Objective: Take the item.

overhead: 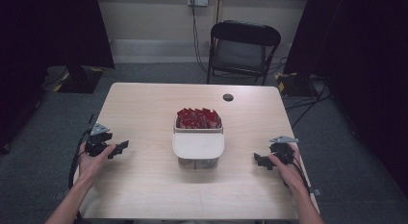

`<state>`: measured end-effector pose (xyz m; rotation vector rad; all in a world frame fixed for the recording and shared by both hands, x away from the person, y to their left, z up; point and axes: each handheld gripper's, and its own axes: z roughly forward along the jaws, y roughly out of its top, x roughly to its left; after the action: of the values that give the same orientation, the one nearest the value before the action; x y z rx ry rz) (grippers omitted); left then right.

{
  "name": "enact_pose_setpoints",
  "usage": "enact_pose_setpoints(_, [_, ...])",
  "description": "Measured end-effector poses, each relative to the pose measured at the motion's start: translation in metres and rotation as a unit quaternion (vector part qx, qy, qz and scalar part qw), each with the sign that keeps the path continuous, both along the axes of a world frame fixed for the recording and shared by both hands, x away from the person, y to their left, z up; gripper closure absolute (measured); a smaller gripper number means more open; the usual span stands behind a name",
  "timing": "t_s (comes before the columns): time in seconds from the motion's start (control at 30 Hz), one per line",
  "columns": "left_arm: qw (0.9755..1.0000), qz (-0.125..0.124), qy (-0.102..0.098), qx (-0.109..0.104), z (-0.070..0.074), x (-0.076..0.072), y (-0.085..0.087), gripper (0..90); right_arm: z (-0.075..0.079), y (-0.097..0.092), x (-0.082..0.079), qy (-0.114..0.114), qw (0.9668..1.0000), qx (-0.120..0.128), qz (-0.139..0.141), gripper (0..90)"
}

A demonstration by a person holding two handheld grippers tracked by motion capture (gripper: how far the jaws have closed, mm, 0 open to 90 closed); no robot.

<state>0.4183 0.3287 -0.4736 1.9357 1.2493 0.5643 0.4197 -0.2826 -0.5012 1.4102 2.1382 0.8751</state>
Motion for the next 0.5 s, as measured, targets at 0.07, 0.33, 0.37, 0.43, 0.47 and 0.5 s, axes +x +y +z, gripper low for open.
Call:
enact_pose_setpoints(0.07, [1.0000, -0.006, -0.003, 0.001, 0.002, -0.001, -0.002, 21.0, 0.000, 0.000, 0.000, 0.000, 1.0000, 0.000, 0.000, 0.0])
enact_pose_setpoints(0.33, [0.9993, -0.029, -0.018, -0.015, 0.012, -0.004, -0.011, 22.3, 0.000, 0.000, 0.000, 0.000, 1.0000, 0.000, 0.000, 0.0])
enact_pose_setpoints(0.37, [0.9991, -0.033, -0.022, -0.016, 0.013, -0.005, -0.013, 22.4, 0.000, 0.000, 0.000, 0.000, 1.0000, 0.000, 0.000, 0.0])
enact_pose_setpoints(0.43, [0.9988, -0.039, -0.025, -0.016, 0.015, -0.006, -0.016, 22.9, 0.000, 0.000, 0.000, 0.000, 1.0000, 0.000, 0.000, 0.0])
enact_pose_setpoints(0.47, [0.9986, -0.042, -0.028, -0.018, 0.016, -0.007, -0.017, 23.0, 0.000, 0.000, 0.000, 0.000, 1.0000, 0.000, 0.000, 0.0])
enact_pose_setpoints(0.5, [0.9984, -0.043, -0.030, -0.020, 0.017, -0.008, -0.018, 23.3, 0.000, 0.000, 0.000, 0.000, 1.0000, 0.000, 0.000, 0.0])
